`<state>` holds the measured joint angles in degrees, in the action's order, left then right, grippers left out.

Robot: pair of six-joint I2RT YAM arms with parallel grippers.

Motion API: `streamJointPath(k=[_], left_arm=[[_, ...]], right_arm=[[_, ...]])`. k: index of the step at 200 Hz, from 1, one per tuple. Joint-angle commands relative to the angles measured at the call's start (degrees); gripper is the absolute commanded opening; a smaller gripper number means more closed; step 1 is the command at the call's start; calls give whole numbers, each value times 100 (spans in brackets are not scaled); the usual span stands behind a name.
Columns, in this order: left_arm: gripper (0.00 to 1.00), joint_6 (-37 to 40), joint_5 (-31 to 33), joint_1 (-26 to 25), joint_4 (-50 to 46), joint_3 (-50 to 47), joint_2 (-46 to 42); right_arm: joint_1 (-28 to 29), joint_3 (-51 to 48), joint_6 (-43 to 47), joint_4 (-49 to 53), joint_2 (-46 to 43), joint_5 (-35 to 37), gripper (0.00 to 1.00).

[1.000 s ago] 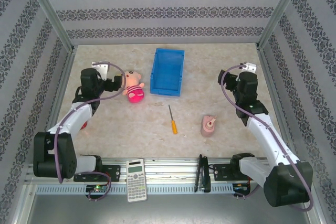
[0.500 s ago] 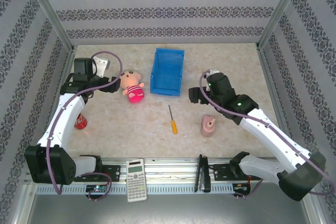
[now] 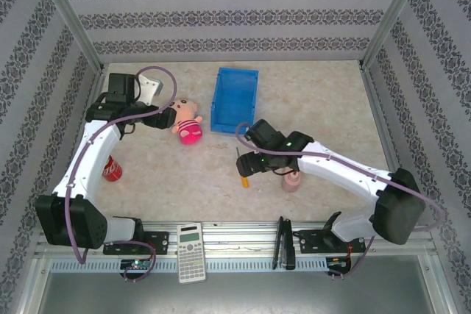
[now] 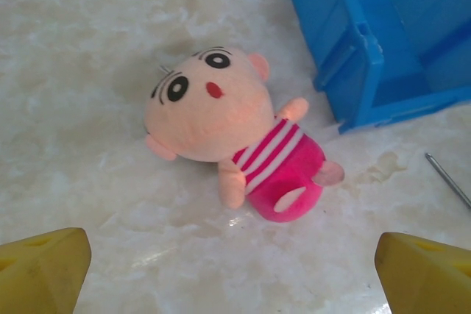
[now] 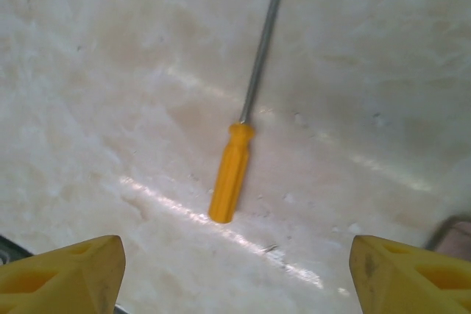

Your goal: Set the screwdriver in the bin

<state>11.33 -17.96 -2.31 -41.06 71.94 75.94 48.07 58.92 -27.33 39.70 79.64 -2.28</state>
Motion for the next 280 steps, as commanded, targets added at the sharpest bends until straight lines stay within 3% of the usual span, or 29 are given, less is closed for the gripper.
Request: streamJointPath(k=[1, 43, 127, 217, 245, 280], left_arm=[[99, -12, -228, -142, -425, 328, -33], [99, 51, -697, -375, -755, 456, -51], [99, 32, -321, -463, -678, 119, -628], [99, 72, -249, -463, -661, 88, -669], [99, 70, -230, -463, -645, 110, -619], [99, 116, -163, -464, -649, 101, -630]], right_arm=[[205, -173, -417, -266, 256, -145, 80], [448, -28, -475, -260, 1042, 177, 75], [580, 258, -573, -365, 1977, 832, 70], [580, 317, -550, -505, 2434, 898, 63], [579, 257, -528, -490, 2515, 944, 52], [577, 100, -571, -577, 2522, 988, 47]])
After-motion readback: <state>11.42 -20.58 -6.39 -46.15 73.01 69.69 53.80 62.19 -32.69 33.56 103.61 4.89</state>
